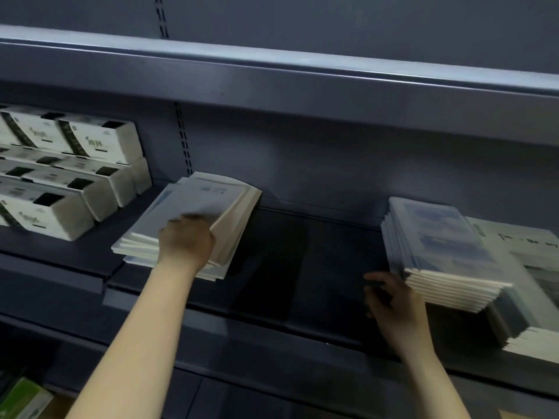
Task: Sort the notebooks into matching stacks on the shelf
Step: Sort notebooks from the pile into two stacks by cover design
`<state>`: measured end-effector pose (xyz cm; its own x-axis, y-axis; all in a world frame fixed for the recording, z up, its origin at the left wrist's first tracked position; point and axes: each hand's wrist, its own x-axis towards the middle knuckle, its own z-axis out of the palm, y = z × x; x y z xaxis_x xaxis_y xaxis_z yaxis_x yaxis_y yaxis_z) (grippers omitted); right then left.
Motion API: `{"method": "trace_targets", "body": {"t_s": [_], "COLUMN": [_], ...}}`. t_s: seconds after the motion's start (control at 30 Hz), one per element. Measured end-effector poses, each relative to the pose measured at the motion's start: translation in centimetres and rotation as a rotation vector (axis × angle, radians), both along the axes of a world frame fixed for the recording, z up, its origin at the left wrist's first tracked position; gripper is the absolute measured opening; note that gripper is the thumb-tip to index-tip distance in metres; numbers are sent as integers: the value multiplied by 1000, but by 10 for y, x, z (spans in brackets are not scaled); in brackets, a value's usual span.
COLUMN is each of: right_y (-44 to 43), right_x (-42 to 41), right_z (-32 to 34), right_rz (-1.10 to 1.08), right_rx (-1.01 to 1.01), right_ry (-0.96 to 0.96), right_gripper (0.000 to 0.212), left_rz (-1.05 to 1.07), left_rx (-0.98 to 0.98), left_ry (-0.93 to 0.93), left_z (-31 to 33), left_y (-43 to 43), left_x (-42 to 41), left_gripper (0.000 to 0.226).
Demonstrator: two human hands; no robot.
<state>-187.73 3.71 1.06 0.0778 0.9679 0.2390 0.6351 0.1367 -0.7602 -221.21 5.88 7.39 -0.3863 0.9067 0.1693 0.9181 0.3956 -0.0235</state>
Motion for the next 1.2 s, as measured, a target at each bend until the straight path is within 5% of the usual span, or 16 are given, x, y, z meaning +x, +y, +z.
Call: {"method": "trace_targets", "body": {"t_s": [0.33, 0.47, 0.53, 0.63, 0.8, 0.97, 1.1, 1.2], "right_y": [-2, 0, -1, -2, -3, 7, 10, 11], "right_x": [1, 0, 2, 3, -9, -24, -23, -14], "right_z": [-10, -9, -8, -3, 20, 42, 47, 46], "right_rz": [26, 74, 104, 136, 242, 356, 461, 460], "right_rx": [-39, -41, -69, -100, -172, -162, -230, -172], "right_ry": [60, 118, 170, 226, 460, 577, 687, 705], "right_gripper": [26, 24, 24, 22, 16, 27, 62, 69], "left_rz": [-127, -274, -355, -495, -605, -560, -579, -630], "left_rx": [522, 871, 952, 927, 703, 529, 413, 367], "left_ry": [-102, -451, -860, -1449, -1805, -1926, -1969, -1851], "left_z": [18, 22, 22, 25, 15, 1, -11, -16], "left_y": [-19, -25, -23, -24, -22, -24, -24, -24], "left_x": [1, 14, 20, 33, 52, 85, 104, 103], "left_gripper": [24, 24, 23, 25, 27, 27, 35, 34]}}
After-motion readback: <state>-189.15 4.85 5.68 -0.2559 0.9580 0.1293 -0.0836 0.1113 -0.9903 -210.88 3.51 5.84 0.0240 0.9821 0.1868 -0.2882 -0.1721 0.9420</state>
